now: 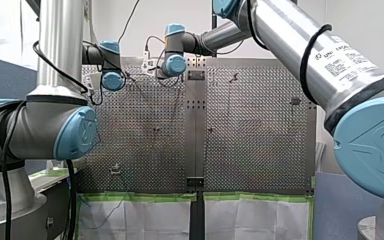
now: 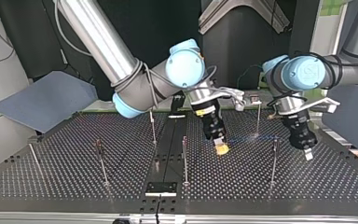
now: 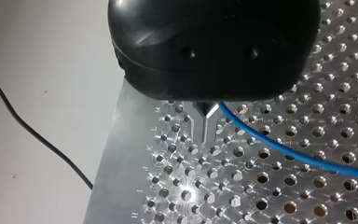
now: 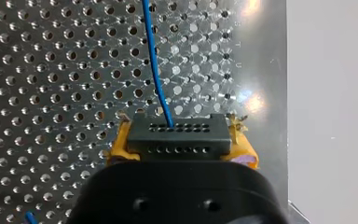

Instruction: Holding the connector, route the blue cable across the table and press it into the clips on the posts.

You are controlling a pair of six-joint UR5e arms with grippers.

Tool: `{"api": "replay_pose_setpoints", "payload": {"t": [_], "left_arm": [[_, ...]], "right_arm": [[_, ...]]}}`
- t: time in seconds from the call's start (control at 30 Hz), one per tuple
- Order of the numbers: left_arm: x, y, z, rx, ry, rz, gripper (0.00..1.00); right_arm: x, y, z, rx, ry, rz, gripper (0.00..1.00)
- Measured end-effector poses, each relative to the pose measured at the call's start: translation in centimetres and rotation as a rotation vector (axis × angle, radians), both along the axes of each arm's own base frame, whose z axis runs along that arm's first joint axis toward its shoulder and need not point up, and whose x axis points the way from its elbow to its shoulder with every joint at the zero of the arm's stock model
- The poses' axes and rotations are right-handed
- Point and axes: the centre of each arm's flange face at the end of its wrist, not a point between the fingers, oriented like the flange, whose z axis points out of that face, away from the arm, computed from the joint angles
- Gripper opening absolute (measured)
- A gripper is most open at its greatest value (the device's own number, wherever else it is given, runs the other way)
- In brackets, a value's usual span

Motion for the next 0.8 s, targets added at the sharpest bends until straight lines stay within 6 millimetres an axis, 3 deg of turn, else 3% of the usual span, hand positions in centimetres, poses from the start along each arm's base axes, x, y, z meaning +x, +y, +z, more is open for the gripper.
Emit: {"api": "replay_pose_setpoints", "payload": {"t": [0.3,0.8], "left_arm": [[2.3,0.9,-2.1,-0.002,0.016,-0.023,0.00],[3.1,2.4,-1.7,-0.021,-0.003,-0.040,0.00]], "right_arm": [[-0.4,-1.0,1.0,-0.012,-0.016,-0.013,0.00],[-0.8,-1.8,1.6,-0.013,-0.018,-0.026,0.00]]}}
